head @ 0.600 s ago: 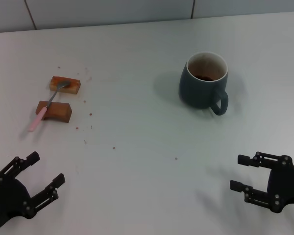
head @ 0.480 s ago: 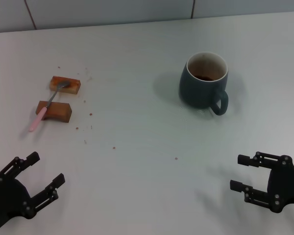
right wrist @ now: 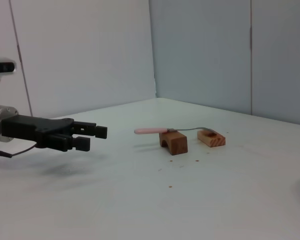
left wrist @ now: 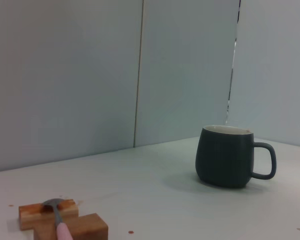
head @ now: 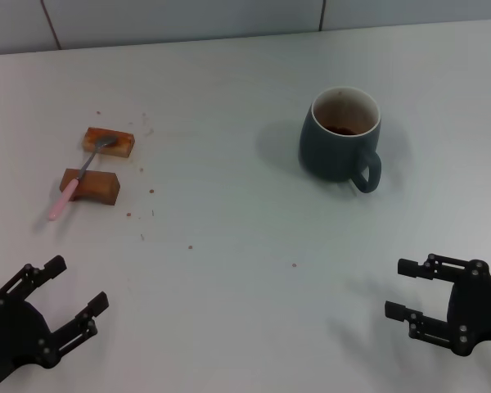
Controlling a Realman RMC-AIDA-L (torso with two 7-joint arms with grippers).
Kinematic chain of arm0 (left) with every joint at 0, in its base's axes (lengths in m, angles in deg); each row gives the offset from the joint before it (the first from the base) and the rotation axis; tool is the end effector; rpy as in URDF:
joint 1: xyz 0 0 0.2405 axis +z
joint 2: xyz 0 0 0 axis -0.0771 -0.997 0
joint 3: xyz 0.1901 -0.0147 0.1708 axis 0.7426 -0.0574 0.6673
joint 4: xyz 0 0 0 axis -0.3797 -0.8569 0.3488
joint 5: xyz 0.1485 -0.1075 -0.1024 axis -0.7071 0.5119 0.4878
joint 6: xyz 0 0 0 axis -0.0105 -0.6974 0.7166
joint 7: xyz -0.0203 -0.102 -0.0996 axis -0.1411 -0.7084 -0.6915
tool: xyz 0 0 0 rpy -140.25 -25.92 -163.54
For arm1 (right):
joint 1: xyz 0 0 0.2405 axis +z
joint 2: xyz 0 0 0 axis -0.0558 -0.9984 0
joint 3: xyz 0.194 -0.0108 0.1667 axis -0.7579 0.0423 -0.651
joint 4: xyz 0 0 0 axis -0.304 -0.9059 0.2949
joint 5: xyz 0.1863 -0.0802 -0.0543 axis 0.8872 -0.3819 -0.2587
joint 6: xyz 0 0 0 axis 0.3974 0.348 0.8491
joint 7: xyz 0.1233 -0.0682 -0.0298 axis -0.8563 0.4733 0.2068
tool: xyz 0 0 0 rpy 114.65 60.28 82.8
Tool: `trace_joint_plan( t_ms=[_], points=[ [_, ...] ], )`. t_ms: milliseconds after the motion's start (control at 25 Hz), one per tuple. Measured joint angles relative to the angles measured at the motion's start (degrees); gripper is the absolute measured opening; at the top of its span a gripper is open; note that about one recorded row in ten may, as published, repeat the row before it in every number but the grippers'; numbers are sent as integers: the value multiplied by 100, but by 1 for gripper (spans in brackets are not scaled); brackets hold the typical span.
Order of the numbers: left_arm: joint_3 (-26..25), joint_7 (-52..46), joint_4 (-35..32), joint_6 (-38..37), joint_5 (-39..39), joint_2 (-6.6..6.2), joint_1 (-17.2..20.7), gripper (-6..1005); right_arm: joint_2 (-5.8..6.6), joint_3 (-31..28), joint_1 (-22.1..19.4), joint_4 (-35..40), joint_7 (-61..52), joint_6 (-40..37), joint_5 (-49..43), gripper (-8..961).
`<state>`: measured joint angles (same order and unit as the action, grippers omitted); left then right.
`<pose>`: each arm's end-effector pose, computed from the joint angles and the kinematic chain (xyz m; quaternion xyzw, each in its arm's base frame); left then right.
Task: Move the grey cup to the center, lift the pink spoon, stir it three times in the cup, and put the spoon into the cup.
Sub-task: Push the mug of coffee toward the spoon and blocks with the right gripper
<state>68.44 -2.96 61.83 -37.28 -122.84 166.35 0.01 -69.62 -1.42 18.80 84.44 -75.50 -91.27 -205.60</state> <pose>-0.3663 0.1712 -0.0247 -0.8671 -0.2035 -0.2958 0.3452 0.3454 0.2104 -0.0159 -0.9379 0.1404 0.2518 0.1932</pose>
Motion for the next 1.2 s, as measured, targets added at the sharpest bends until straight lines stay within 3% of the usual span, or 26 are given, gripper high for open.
trace_joint_plan(
  t_ms=[1000,1200],
  points=[
    [0,53,4,-21,-12,9,-6,812,-2,-115,8,-51,-8,52,221,540],
    [2,53,9,-22,-14,17,-15,812,-9,-214,-3,-82,-3,219,618,348]
  ],
)
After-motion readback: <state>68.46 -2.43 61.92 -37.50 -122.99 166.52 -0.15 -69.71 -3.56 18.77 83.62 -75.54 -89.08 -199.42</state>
